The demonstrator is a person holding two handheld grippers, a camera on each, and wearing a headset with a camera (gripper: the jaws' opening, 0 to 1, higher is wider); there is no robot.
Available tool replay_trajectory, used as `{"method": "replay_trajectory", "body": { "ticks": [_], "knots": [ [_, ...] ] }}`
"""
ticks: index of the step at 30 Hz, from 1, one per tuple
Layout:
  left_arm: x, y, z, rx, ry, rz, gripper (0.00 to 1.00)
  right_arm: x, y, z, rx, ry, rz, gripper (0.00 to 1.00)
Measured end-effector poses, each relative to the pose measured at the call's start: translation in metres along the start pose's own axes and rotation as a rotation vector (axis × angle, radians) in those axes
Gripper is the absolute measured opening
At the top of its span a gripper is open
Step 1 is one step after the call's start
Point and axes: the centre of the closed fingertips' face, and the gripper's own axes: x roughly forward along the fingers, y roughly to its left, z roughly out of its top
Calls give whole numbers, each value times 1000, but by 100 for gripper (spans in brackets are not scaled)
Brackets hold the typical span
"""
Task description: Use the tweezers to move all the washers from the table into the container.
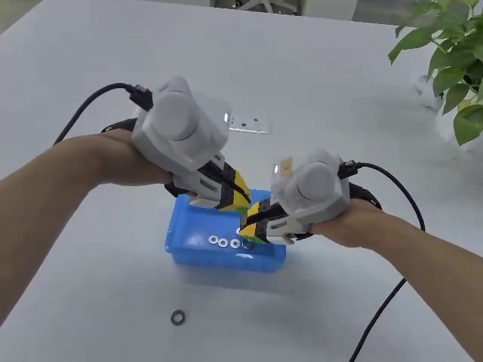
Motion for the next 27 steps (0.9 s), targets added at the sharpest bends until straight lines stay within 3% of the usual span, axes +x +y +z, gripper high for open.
{"method": "replay_trajectory", "body": {
  "ticks": [16,27],
  "knots": [
    [3,-2,1,12,7,-2,5,-1,0,-4,-14,15,-10,10],
    [-7,-5,9,15,-6,2,5,-8,2,7,-31,12,-23,10]
  ]
}}
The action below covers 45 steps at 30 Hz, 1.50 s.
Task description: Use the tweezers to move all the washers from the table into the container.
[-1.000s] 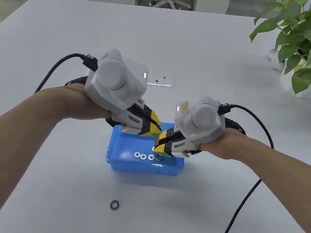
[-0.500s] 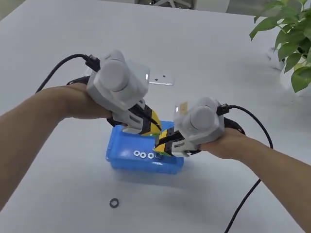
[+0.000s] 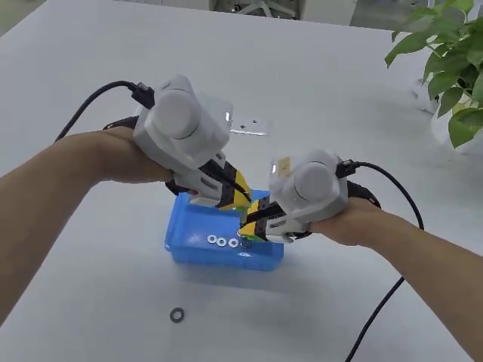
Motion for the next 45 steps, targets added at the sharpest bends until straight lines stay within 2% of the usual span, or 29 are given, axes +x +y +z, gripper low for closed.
{"method": "replay_trajectory", "body": {
  "ticks": [11,16,23,33,38,45],
  "knots": [
    [-21,-8,12,3,-13,17,5,-13,8,20,-6,-24,-22,10],
    [-31,-19,16,3,-9,27,5,-16,17,31,-8,-42,-27,10],
    [-41,-34,14,-2,5,32,5,-15,35,42,-5,-64,-22,10],
    [-49,-55,9,-25,-4,49,5,-13,52,49,-10,-72,-17,10],
    [-51,-58,7,-30,-5,57,5,-12,56,50,-22,-69,-13,10],
    [-57,-57,13,-23,-7,71,5,-17,56,57,-30,-75,-18,11]
  ]
}}
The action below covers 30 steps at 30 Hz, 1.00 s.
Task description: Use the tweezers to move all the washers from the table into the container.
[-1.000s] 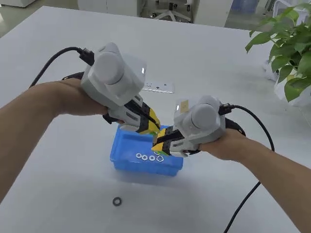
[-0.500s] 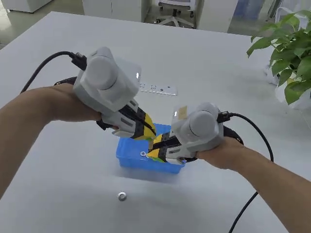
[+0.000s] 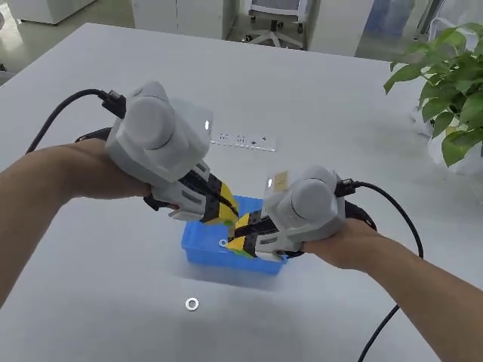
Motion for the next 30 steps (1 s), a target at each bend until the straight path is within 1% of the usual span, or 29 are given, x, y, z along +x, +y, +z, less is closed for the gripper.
{"method": "replay_trajectory", "body": {
  "ticks": [7,13,20,26,30],
  "knots": [
    [-7,-5,1,3,2,8,5,-1,5,7,-10,-11,-1,11],
    [-12,-11,-2,-3,15,8,5,2,13,12,-16,-15,10,11],
    [-16,-22,-11,-20,21,10,5,9,25,16,-20,-20,31,11],
    [-16,-32,-20,-31,32,5,5,19,37,14,-20,-19,53,11],
    [-15,-36,-26,-44,35,0,5,25,44,13,-17,-18,70,11]
  ]
}}
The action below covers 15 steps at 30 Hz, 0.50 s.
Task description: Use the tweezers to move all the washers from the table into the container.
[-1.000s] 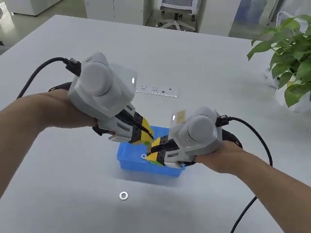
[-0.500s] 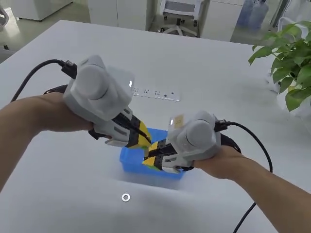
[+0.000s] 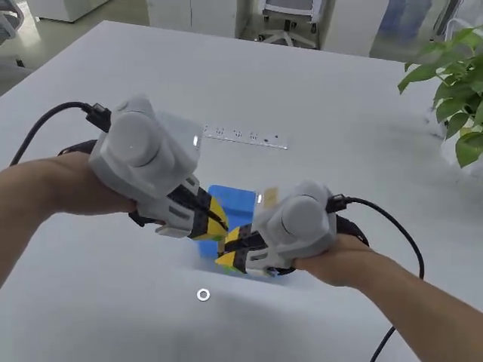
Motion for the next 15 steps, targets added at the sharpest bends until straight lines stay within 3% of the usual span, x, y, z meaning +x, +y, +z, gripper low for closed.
{"method": "replay_trajectory", "body": {
  "ticks": [15],
  "knots": [
    [4,-15,-20,-31,12,-13,5,19,19,-4,10,-14,39,11]
  ]
}}
